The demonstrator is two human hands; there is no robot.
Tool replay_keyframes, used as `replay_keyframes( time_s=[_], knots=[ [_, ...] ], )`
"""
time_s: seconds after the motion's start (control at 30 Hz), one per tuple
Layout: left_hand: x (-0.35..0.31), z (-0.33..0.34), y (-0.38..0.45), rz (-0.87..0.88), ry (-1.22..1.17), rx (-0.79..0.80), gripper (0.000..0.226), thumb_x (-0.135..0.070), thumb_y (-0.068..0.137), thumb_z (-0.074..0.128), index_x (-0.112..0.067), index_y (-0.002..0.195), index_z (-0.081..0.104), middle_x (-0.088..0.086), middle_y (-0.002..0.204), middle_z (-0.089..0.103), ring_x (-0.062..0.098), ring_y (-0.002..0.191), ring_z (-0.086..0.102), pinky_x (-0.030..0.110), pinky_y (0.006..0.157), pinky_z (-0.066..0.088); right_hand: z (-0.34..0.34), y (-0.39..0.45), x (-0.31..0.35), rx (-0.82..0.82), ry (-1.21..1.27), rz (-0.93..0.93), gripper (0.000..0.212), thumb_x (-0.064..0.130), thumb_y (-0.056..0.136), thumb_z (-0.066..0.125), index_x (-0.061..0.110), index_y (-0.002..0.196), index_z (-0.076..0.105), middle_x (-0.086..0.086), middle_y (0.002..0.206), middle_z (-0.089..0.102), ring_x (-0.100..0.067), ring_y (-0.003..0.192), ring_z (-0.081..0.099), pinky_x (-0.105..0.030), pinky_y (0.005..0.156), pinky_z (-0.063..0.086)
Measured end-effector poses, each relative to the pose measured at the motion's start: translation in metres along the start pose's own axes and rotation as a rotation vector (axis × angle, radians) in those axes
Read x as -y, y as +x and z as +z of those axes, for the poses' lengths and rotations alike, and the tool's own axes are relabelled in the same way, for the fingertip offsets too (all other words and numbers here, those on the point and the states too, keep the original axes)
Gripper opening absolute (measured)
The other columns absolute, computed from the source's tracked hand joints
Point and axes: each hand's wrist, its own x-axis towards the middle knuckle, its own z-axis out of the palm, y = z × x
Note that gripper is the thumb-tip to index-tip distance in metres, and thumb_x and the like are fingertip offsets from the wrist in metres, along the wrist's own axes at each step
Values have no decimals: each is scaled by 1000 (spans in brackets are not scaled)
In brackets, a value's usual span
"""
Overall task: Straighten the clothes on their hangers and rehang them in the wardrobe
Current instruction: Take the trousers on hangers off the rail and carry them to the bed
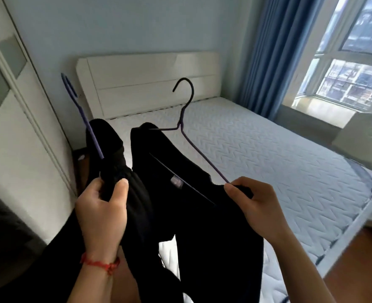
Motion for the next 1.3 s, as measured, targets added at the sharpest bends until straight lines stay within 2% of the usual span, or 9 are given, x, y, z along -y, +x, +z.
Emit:
replay_keyframes(
  time_s=[0.2, 0.3, 0.47, 0.63, 0.7, 0.87, 1.0, 1.1, 1.3],
  knots=[
    [-16, 22, -70, -21, -52, 37, 23, -12, 84, 59, -8, 62, 55, 8, 57, 52, 2, 45, 46, 8, 39, 32, -68, -41, -31, -82, 34, 28, 22, 15, 85, 62, 15, 63, 66, 10, 54, 60, -1, 52, 53, -8, 51, 37],
    [-33, 38, -122, -14, -52, 21, 27, -11, 84, 60, -9, 58, 52, -4, 46, 52, 0, 42, 46, 8, 38, 31, -118, -65, -51, -109, 65, 20, 21, 14, 85, 62, 12, 64, 66, 9, 52, 57, -1, 49, 51, -7, 49, 36],
    [-71, 70, -224, 33, -55, 14, 24, -14, 83, 61, -25, 62, 58, -27, 57, 63, -10, 54, 55, 1, 48, 38, -218, -102, -83, -79, 99, -8, 24, 14, 86, 61, 10, 63, 66, 8, 48, 55, -1, 45, 49, -8, 46, 35],
    [-113, 105, -287, 4, -61, 6, 12, -33, 73, 61, -24, 65, 63, -6, 56, 62, 5, 51, 51, 29, 60, 43, -309, -124, -101, -56, 52, -21, 21, 17, 85, 62, 15, 65, 68, 7, 58, 65, 0, 53, 56, -6, 51, 39],
    [-126, 120, -302, -6, -86, 8, 15, -36, 72, 60, -24, 63, 61, -10, 50, 58, 6, 49, 47, 31, 59, 41, -336, -127, -110, -57, 35, -10, 19, 18, 85, 62, 16, 67, 69, 6, 66, 68, 0, 58, 59, -6, 54, 41],
    [-140, 169, -326, -53, -162, 5, 26, -16, 82, 62, -12, 57, 55, -14, 43, 55, 6, 50, 45, 18, 48, 38, -378, -126, -146, -96, 14, 19, 19, 20, 85, 63, 17, 67, 70, 7, 70, 69, -5, 67, 62, -8, 58, 42],
    [-131, 213, -337, -89, -183, 21, 26, -12, 82, 61, -12, 57, 56, -12, 44, 55, 10, 52, 47, 22, 51, 39, -395, -112, -178, -96, 10, 29, 21, 18, 85, 63, 18, 65, 68, 7, 66, 68, -4, 63, 60, -7, 56, 41],
    [-124, 250, -340, -84, -175, 9, 25, -10, 82, 61, -14, 58, 55, -16, 42, 55, 0, 45, 47, 8, 46, 37, -400, -88, -200, -47, -4, 27, 21, 19, 84, 63, 21, 64, 67, 10, 63, 67, -1, 61, 60, -8, 55, 41],
    [-110, 322, -332, -75, -130, -80, 3, -4, 83, 59, -3, 81, 62, -6, 65, 57, -11, 55, 53, 0, 58, 38, -381, -20, -241, 135, -61, 39, 15, 24, 84, 63, 20, 70, 69, 5, 68, 69, -8, 65, 64, -26, 63, 49]
  ],
)
